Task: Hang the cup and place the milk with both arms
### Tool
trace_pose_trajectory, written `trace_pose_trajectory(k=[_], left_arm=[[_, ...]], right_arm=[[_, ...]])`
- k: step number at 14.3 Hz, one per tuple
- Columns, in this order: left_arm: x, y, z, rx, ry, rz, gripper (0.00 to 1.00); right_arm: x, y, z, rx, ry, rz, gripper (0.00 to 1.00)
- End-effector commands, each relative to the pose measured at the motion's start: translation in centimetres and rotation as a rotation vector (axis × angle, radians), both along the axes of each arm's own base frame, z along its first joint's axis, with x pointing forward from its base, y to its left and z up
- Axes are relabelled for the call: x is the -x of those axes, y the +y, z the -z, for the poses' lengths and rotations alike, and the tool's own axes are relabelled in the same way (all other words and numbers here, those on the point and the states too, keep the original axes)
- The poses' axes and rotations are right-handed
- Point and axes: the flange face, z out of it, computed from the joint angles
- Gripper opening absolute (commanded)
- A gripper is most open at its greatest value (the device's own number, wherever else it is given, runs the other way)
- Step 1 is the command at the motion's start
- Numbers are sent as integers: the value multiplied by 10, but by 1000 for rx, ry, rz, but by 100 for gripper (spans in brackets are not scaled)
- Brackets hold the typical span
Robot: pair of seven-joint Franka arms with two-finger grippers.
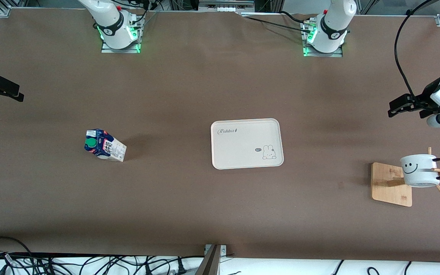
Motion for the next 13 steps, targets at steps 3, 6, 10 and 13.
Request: trace_pose_trajectory(k=[3,6,10,13], left_arm=[[2,-16,-3,-18,-29,-30,100],[0,-23,-7,-18,-42,-20,100],[0,-17,-12,-16,-51,-29,100],[-4,-20,-16,-5,-61,-30,100]], right_arm=[[0,0,0,46,6,-21,100],[3,-2,0,46,18,-58,100],[4,-4,-1,44,23,-56,100],[3,-4,0,43,24,-56,100]])
